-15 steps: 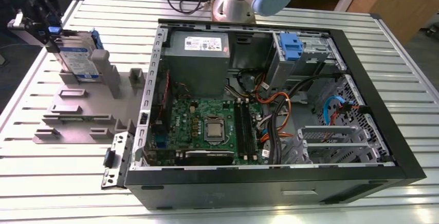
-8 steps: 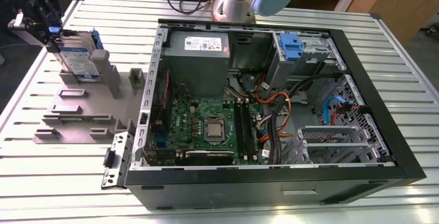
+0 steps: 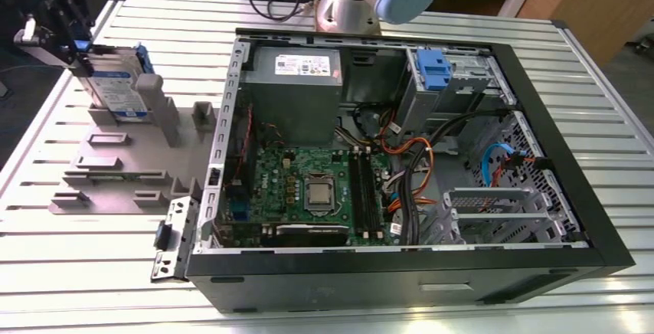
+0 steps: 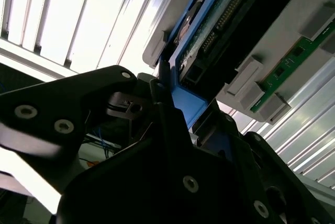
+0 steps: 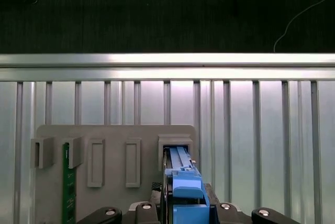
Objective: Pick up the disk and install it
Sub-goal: 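Pick up the disk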
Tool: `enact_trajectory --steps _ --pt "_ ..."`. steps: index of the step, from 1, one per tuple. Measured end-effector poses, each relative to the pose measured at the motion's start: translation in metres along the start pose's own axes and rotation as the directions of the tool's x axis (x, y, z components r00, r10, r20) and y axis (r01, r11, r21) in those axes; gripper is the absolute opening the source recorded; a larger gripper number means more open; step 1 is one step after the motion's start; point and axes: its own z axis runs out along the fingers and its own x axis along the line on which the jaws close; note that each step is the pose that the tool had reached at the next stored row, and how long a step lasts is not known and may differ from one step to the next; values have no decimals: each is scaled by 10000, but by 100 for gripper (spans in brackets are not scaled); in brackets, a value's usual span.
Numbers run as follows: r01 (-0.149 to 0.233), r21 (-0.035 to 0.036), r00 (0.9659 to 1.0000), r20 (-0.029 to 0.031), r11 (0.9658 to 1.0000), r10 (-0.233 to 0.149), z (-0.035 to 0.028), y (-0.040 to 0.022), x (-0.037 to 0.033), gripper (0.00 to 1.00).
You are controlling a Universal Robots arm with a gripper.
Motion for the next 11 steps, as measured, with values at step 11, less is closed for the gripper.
enact_trajectory --steps 11 --pt "0 -1 10000 -1 10000 0 6 0 -35 42"
